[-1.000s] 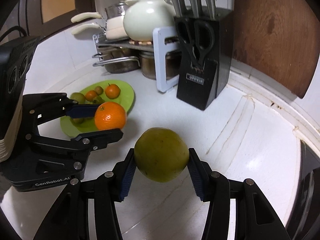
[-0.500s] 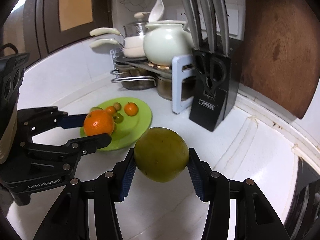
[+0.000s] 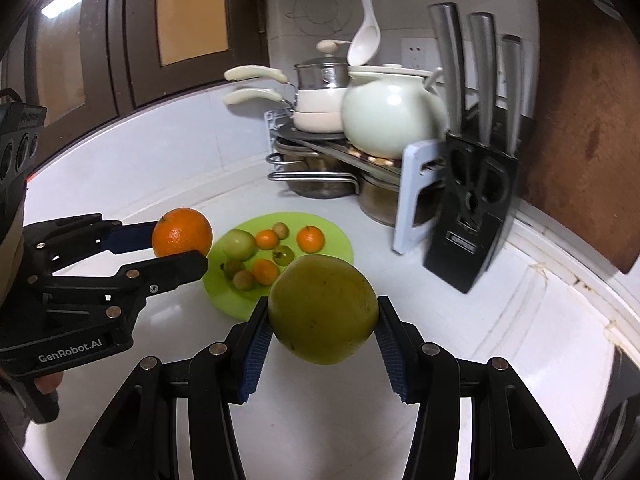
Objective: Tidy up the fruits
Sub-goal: 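Carry the orange and yellow-green fruit onto the green plate and open both tools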
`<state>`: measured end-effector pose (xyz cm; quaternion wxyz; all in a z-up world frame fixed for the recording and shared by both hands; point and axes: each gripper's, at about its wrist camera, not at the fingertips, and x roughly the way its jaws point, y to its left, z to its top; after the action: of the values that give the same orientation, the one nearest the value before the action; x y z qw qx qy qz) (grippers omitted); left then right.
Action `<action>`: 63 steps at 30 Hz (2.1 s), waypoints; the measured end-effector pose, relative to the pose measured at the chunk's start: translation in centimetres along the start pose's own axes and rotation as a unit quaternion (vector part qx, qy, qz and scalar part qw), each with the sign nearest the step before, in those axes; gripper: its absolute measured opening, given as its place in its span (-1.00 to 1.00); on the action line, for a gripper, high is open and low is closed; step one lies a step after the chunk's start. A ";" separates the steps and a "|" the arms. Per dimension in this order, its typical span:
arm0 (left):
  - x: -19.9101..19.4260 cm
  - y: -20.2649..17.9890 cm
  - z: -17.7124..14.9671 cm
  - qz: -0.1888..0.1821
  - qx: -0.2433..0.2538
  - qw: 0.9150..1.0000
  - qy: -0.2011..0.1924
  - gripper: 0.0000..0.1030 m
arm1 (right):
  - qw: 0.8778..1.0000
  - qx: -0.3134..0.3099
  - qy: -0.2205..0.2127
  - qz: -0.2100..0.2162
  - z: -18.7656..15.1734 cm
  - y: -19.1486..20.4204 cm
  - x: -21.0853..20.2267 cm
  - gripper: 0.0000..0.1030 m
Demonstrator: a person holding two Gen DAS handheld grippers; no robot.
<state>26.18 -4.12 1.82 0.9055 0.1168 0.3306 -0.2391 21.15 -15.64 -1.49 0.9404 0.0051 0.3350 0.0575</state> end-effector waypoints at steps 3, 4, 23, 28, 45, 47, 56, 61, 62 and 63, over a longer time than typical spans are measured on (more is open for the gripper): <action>-0.1 0.9 0.1 0.014 -0.009 1.000 -0.001 -0.19 | 1.000 -0.003 -0.002 0.009 0.5 0.5 0.6 0.00; -0.1 1.2 0.2 0.019 -0.011 1.000 0.000 -0.19 | 1.000 -0.004 -0.002 0.012 0.7 0.6 0.8 0.00; 3.6 5.7 2.4 0.045 -0.053 0.997 0.030 -0.19 | 0.999 -0.025 0.026 0.039 5.3 1.1 6.9 0.00; 6.0 7.1 2.8 0.049 -0.066 0.995 0.050 -0.19 | 0.997 -0.029 0.050 0.045 6.2 0.8 9.7 0.00; 13.6 9.4 2.1 0.016 -0.086 0.990 0.112 -0.19 | 0.991 -0.024 0.120 0.058 5.7 0.2 17.9 0.00; 14.3 9.3 1.9 0.013 -0.086 0.988 0.125 -0.19 | 0.990 -0.024 0.128 0.057 5.4 0.2 18.5 0.00; 16.4 9.7 1.1 0.004 -0.092 0.985 0.149 -0.19 | 0.986 -0.023 0.154 0.060 4.5 0.0 20.6 0.00; 16.9 9.7 1.1 0.003 -0.090 0.984 0.154 -0.18 | 0.984 -0.022 0.163 0.061 4.3 -0.1 21.5 0.00; 16.9 9.7 1.2 0.004 -0.088 0.984 0.155 -0.18 | 0.984 -0.022 0.164 0.061 4.3 -0.1 21.6 0.00; 17.0 9.7 1.2 0.004 -0.087 0.984 0.155 -0.18 | 0.984 -0.022 0.165 0.062 4.3 0.0 21.8 0.00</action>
<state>43.11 -2.32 -7.83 0.8509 0.0748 0.4861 -0.1845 40.61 -13.11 -11.92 0.8666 -0.0046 0.4835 0.1230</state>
